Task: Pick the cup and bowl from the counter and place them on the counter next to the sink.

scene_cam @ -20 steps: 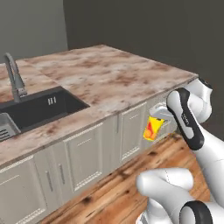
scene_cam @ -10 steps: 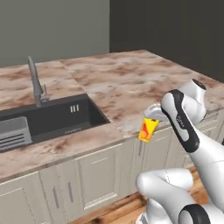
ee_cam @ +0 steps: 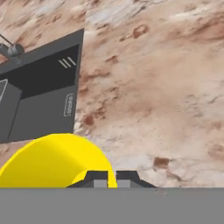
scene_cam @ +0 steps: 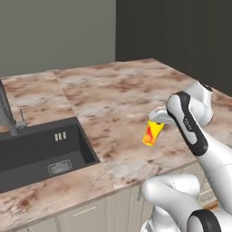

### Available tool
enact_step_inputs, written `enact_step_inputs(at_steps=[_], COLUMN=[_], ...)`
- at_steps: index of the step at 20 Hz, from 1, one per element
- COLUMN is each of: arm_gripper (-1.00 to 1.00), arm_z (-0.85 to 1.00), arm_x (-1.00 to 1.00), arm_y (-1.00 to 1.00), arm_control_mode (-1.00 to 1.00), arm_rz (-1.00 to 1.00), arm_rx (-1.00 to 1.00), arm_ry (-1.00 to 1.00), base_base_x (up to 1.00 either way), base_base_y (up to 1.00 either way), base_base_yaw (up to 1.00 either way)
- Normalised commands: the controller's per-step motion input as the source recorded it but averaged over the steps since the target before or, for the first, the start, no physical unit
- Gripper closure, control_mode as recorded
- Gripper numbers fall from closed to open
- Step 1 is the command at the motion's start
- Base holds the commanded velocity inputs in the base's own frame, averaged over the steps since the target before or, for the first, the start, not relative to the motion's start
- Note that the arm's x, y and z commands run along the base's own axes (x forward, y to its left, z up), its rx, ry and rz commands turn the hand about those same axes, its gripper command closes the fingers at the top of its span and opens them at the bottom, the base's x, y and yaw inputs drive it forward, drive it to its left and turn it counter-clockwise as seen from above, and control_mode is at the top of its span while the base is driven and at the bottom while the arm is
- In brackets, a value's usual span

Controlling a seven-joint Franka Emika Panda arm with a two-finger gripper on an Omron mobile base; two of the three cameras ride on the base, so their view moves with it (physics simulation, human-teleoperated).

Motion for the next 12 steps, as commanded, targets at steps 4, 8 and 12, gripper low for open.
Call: enact_step_inputs(at_steps=[4, 8, 12], arm_gripper=[1.0, 1.0, 1.0], arm_z=[0.0, 0.0, 0.0], arm_x=[0.0, 0.0, 0.0], arm_y=[0.0, 0.0, 0.0], arm_control_mode=[1.0, 1.0, 1.0], arm_rz=[0.0, 0.0, 0.0], arm_rx=[0.0, 0.0, 0.0], arm_ry=[0.0, 0.0, 0.0], base_base_x=[0.53, 0.0, 0.0], base_base_y=[0.0, 0.0, 0.0], base_base_yaw=[0.16, 0.0, 0.0])
